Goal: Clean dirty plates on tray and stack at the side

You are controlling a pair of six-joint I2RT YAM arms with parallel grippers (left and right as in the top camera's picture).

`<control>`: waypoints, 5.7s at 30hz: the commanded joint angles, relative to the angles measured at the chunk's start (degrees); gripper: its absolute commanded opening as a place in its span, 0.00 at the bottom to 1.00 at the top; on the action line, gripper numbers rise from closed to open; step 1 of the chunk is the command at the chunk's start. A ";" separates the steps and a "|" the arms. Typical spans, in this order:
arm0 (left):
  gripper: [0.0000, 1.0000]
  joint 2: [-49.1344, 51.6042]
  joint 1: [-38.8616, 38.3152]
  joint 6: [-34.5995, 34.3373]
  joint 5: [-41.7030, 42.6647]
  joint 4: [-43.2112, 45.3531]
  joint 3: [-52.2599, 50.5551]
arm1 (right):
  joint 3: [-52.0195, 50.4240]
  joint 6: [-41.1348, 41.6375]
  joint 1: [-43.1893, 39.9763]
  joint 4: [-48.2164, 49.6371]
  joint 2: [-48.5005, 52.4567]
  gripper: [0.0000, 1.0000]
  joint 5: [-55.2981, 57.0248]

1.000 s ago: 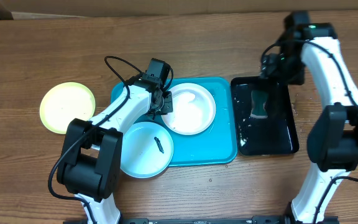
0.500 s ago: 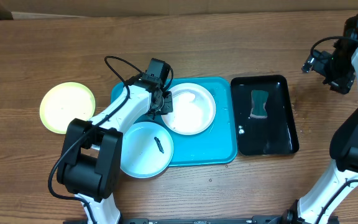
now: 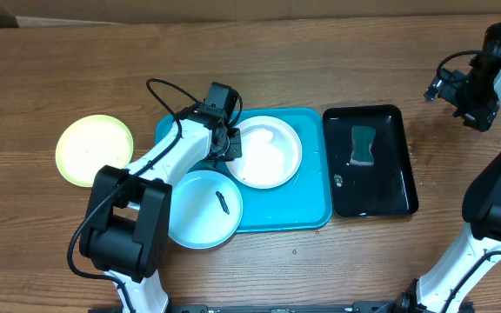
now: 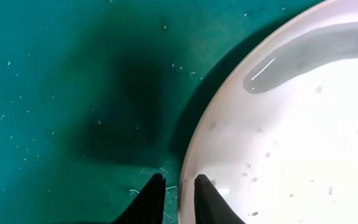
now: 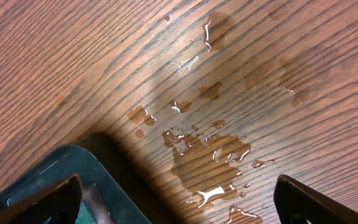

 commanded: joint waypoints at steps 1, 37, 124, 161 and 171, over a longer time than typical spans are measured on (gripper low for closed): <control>0.19 -0.70 -0.39 -0.66 0.24 0.17 -0.44 | 1.03 0.28 -0.17 0.31 -1.42 1.00 -0.09; 0.04 -0.79 0.13 -0.11 2.29 3.34 -0.55 | 1.03 0.26 -0.17 0.31 -1.42 1.00 -0.09; 0.04 -0.76 -36.35 14.01 -32.37 8.35 25.75 | 1.03 0.26 -0.17 0.28 -1.42 1.00 -0.09; 0.04 -0.76 55.28 -0.87 0.61 -27.50 25.42 | 1.03 0.28 -0.17 0.28 -1.42 1.00 -0.09; 0.04 -0.76 55.21 -1.99 -5.51 -22.77 21.42 | 1.03 0.28 -0.17 0.31 -1.42 1.00 -0.09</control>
